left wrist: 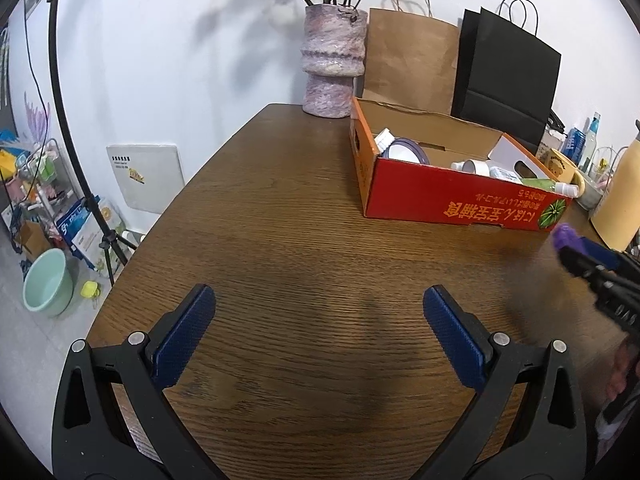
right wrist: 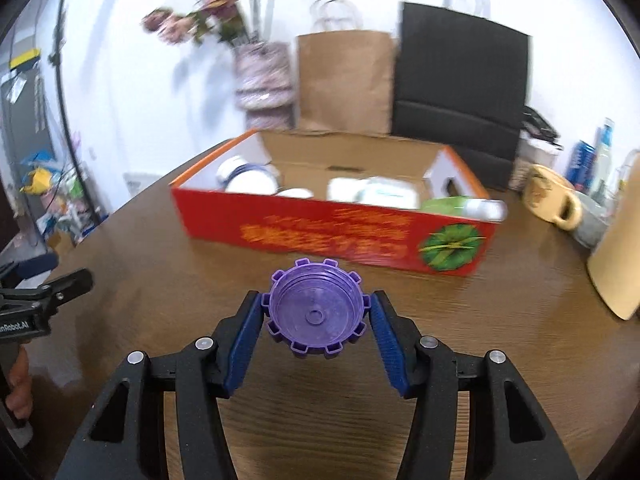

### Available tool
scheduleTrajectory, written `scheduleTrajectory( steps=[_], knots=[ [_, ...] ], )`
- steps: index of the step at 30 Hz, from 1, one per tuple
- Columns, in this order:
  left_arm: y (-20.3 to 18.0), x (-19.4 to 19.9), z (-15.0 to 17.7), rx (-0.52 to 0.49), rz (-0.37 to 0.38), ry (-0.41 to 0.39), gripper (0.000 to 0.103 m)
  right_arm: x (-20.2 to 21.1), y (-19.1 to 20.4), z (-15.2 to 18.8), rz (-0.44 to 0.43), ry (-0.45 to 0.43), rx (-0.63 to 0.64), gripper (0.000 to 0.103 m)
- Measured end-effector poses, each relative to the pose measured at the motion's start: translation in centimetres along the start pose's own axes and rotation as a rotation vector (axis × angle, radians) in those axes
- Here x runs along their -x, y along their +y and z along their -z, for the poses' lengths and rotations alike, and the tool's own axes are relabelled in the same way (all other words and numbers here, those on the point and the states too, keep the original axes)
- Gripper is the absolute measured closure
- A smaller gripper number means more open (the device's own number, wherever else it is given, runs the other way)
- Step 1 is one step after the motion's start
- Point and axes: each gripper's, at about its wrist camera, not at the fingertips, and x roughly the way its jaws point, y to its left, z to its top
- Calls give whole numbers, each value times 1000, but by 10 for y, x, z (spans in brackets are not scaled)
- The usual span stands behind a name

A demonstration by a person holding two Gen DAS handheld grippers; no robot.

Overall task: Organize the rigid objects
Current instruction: 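Grasp the purple cap with the right tool, then carry the purple cap with the right tool over the box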

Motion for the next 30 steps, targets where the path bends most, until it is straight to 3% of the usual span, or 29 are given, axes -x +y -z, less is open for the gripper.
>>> scheduleTrajectory(
  steps=[9,30],
  knots=[
    [-2,4,0,-4,7,-19,0,12,-45,2,53,-18,-66,44],
    [-39,4,-21,-40,22,-25,0,26,-60,-5,35,-49,6,44]
  ],
)
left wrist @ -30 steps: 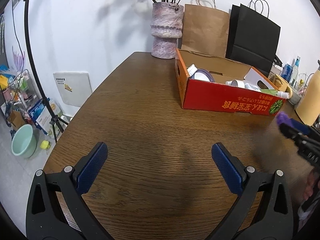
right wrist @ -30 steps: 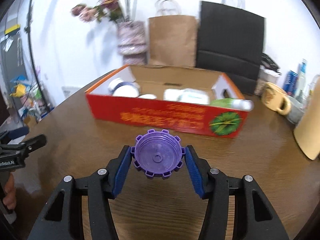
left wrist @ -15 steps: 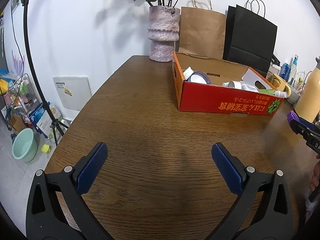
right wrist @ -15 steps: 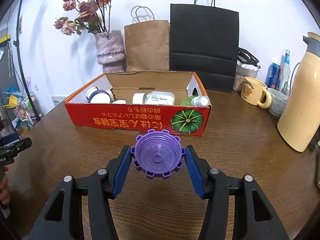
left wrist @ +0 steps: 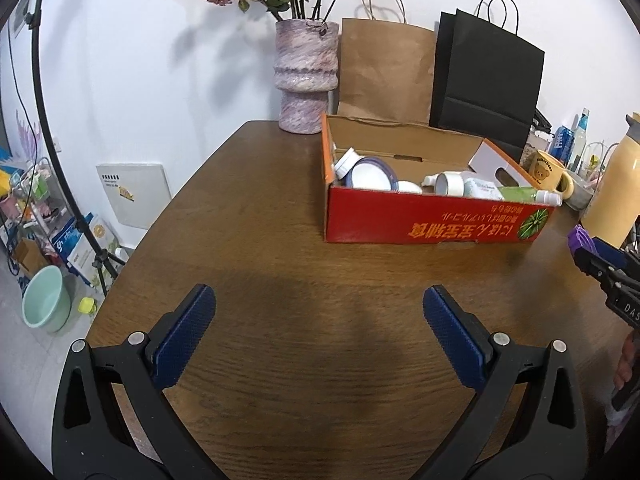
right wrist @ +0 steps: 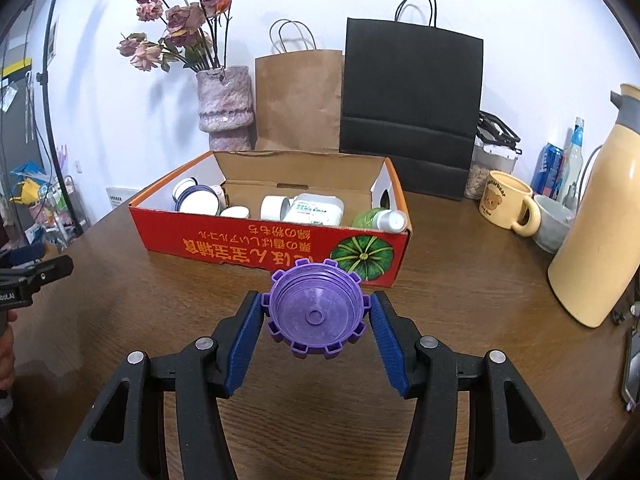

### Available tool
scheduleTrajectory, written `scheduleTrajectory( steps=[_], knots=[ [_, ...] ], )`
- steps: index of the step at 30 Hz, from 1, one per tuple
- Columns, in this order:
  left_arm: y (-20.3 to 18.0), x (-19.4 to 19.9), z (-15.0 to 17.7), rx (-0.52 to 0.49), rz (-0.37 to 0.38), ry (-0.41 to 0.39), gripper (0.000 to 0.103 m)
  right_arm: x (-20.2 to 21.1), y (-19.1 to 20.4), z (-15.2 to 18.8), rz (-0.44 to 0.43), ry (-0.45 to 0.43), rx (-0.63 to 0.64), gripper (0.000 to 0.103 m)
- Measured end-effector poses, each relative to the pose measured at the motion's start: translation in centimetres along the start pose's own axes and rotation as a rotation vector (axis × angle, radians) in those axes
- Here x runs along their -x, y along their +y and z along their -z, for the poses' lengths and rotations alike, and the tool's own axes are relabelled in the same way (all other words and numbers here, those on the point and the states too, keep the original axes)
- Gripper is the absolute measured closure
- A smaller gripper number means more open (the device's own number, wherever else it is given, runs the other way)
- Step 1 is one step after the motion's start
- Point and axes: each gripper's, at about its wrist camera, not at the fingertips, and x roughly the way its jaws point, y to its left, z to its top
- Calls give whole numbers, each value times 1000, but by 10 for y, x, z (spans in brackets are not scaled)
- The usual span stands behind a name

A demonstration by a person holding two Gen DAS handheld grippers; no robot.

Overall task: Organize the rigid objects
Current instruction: 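Carry the purple cap with the right tool over the box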

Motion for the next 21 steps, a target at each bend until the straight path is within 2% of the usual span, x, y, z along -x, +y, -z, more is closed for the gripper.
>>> scheduleTrajectory(
  steps=[10,21],
  knots=[
    [-18,-2,-29,14,22,-27,0,-2,8,-25,-11,-33,56,44],
    [-46,-14,-62,16,38,-68,0,-22,27,-57,-59,-62,76,44]
  ],
)
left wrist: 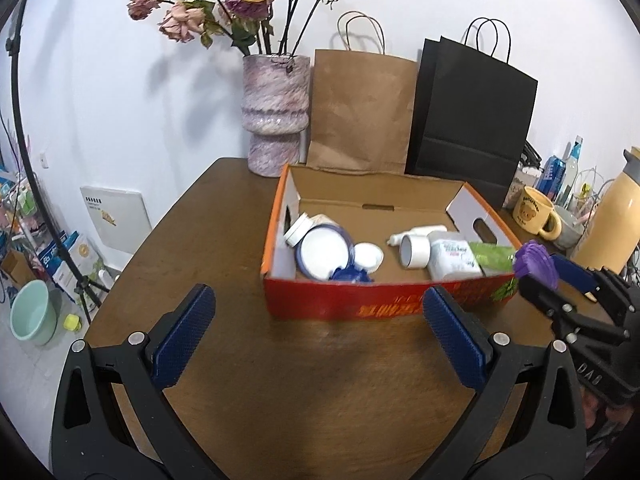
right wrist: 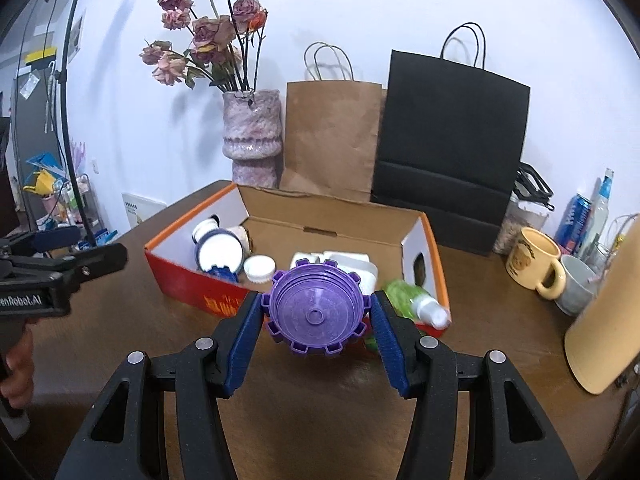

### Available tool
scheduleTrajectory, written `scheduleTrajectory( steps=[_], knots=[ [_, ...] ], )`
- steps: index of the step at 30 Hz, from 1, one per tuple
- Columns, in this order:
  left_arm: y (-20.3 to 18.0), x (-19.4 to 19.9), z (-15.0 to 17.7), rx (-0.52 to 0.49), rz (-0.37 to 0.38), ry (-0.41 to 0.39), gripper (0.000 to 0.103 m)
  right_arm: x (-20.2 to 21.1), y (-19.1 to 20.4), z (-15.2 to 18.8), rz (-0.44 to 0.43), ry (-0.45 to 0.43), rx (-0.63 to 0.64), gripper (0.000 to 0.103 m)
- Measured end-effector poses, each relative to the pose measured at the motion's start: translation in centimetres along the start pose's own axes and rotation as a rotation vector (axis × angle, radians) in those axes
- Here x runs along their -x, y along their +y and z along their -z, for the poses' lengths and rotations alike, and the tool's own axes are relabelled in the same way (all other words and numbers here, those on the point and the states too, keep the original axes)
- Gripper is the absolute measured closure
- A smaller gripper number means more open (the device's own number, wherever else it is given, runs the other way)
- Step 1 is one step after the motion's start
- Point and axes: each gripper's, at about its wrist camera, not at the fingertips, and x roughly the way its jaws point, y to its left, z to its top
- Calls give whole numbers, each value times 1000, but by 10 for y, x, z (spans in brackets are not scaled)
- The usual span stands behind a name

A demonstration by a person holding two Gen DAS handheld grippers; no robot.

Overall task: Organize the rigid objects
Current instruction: 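Carry the purple cap with the right tool over the box, then open the right tool to drop the purple cap into the box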

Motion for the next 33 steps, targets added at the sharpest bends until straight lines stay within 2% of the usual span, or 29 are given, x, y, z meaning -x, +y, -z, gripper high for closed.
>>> scheduleTrajectory(
  steps=[10,19,27,28,29,31,33],
  knots=[
    [-18,-24,-23,8,-8,-31,0,-34,-2,-22,-1,4,-26,44],
    [-23,-52,-40,15,-67,-50,0,-72,-8,-37,9,31,-44,44],
    [-15,-74,-47,20,-104,-32,0,-106,-13,-42,27,81,-40,43],
    [-13,-76,-47,23,-109,-30,0,-110,-15,-43,39,85,-45,30],
    [-12,-77,-47,26,-113,-29,0,-112,-18,-43,50,82,-55,10],
    [-8,-79,-47,33,-120,-24,0,-114,-22,-44,52,74,-70,0],
    [-6,-80,-46,40,-125,-18,0,-114,-28,-43,51,76,-89,0]
  ],
)
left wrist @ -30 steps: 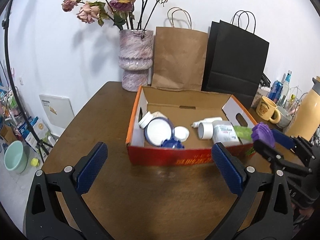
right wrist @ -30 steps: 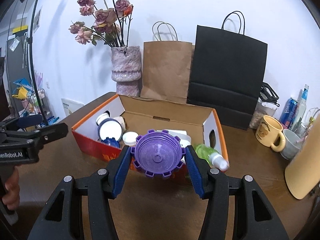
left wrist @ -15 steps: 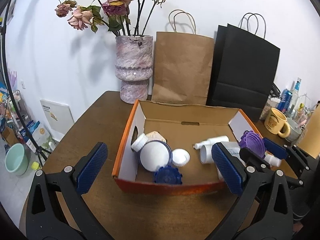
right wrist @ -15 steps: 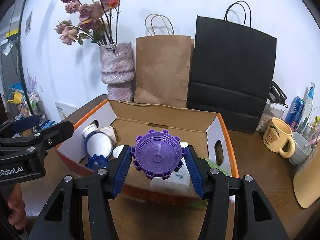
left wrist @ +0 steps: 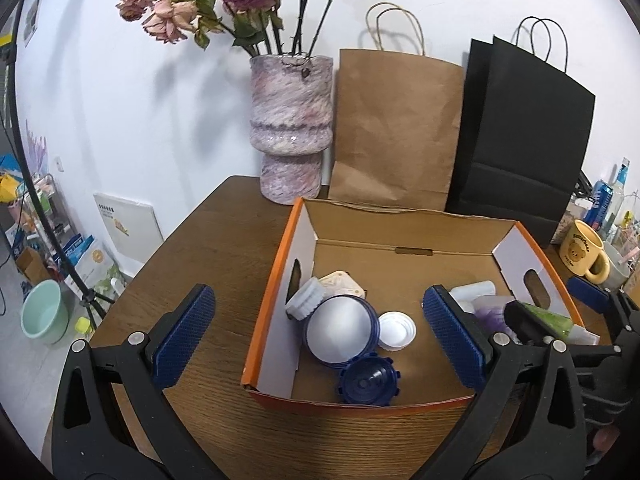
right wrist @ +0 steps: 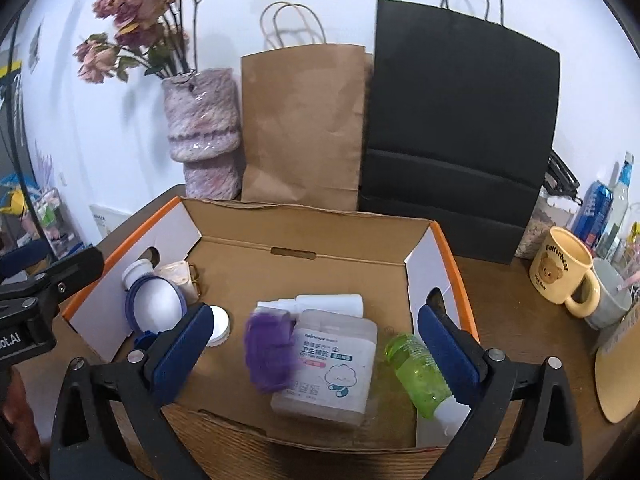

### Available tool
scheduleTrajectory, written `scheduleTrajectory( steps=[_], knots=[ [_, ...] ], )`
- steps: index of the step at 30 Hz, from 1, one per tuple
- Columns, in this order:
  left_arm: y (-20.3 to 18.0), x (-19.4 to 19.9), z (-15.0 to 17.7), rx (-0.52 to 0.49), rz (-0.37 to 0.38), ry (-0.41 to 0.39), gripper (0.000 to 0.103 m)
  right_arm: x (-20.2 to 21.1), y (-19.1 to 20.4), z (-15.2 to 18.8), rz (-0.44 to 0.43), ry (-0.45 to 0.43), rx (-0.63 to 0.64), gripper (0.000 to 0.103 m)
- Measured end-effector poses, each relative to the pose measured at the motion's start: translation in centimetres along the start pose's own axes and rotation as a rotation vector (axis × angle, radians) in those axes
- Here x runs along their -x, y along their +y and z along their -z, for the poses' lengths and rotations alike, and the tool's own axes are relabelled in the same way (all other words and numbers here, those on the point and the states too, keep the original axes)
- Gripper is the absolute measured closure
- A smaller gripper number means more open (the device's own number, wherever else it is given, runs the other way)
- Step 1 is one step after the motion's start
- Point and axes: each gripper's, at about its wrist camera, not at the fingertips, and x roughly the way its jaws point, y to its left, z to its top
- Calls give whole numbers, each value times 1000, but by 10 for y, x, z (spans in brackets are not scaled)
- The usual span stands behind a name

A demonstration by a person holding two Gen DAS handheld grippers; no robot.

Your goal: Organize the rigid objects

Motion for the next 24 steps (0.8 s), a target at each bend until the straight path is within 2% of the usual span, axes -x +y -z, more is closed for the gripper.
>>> scheduleTrajectory(
  steps=[12,20,24],
  knots=[
    [0,18,0,-10,18,-32,0,23,-1,1,9,-32,4,0],
    [4,51,7,-20,23,-80,0,64,-3,9,7,-76,3,0],
    [7,73,15,-19,37,-87,0,97,-3,19,6,-108,2,0]
  ],
)
